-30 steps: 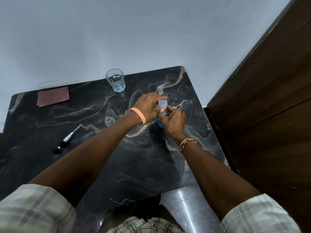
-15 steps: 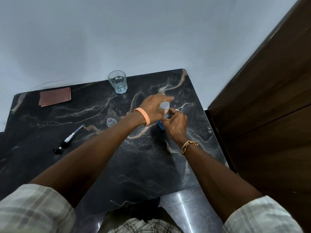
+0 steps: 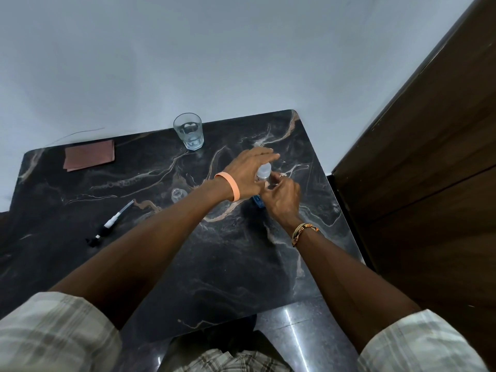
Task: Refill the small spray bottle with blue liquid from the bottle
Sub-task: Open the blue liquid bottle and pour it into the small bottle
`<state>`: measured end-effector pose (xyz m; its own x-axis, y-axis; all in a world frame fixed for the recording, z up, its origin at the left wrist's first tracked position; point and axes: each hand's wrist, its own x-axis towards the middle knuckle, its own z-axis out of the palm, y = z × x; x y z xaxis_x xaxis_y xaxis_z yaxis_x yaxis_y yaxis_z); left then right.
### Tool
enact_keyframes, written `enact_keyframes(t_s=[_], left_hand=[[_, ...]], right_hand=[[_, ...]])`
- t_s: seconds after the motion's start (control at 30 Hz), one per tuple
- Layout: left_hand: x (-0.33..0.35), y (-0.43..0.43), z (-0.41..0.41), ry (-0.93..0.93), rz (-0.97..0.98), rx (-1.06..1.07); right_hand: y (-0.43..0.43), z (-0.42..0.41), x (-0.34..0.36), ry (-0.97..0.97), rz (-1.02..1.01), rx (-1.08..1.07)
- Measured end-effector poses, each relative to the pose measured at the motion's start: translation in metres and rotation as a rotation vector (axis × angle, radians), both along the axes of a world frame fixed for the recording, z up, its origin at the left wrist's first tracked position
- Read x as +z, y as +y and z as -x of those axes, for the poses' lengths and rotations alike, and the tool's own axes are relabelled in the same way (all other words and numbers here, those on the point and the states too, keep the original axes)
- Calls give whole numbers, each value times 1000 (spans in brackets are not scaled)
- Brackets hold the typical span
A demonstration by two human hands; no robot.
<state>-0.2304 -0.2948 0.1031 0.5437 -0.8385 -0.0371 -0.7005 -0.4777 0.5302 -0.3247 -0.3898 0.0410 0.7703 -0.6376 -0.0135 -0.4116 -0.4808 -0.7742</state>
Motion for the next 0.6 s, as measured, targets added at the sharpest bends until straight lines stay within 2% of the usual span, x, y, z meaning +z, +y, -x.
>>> enact_keyframes(t_s=[0.17,0.3,0.47,0.6], left_hand=[[-1,-2,-1,-48,-5,66],[-1,0,1,27,32,4],[-1,1,0,-12,-17,66],[-2,2,0,40,42,45]], right_hand=[[0,-1,-2,8,-29,-18],[-1,-1,-2,-3,-18,-26],[0,-1,-3,-12,-7,-12],[0,-2,-2,-9,12,-29]])
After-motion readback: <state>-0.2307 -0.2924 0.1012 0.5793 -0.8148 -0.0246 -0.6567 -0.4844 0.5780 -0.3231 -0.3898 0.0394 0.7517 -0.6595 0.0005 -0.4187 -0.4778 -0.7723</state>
